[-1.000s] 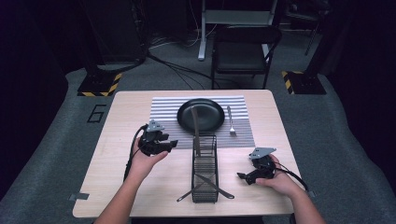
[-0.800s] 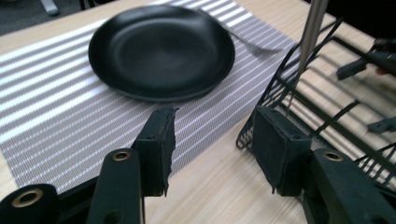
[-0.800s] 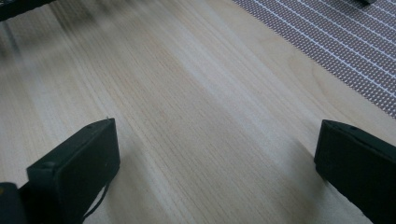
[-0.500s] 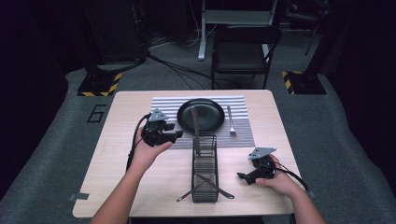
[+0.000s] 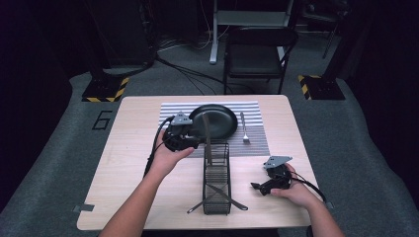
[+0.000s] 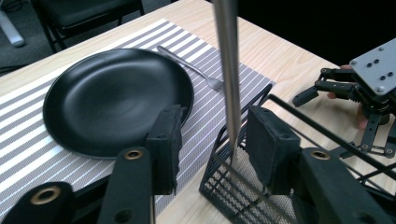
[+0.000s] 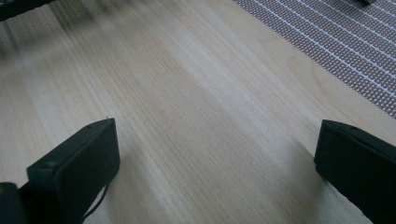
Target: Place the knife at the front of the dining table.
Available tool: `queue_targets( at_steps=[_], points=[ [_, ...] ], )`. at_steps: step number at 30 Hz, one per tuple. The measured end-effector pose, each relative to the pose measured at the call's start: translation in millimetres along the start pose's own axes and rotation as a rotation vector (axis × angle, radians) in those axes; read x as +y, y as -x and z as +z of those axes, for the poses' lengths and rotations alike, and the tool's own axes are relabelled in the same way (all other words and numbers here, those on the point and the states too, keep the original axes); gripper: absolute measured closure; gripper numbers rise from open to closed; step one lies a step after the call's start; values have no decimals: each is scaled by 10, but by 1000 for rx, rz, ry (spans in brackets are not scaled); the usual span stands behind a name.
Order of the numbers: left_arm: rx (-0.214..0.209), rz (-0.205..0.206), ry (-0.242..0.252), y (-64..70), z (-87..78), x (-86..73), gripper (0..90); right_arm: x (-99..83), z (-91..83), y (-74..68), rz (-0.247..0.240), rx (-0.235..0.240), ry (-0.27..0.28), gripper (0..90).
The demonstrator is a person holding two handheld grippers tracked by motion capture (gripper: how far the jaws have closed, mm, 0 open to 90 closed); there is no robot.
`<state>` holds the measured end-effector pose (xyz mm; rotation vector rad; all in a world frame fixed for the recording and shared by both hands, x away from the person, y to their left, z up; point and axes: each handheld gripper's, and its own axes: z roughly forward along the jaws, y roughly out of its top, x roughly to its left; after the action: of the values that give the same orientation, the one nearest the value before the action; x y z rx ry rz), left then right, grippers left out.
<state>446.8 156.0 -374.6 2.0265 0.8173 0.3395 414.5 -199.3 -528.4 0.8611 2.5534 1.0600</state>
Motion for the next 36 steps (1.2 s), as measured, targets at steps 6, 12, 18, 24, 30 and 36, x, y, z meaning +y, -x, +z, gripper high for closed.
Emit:
queue_targets(
  at_steps=[6,12,18,24,30,36],
  points=[
    [-8,7,4,9,85,28,615,0,0,0,0,0,0,0],
    [-37,1,2,24,189,44,646,-2,-2,5,-8,1,-3,0],
    [-56,1,-8,40,262,42,687,-2,-2,5,-8,1,-3,0],
    [-54,7,-36,48,318,20,757,-1,-2,6,-9,2,-3,0],
    [-69,-3,-22,33,318,-12,769,1,1,1,-1,1,0,0],
    [-67,-3,-18,25,303,-26,779,1,1,1,-1,1,0,0]
  ],
)
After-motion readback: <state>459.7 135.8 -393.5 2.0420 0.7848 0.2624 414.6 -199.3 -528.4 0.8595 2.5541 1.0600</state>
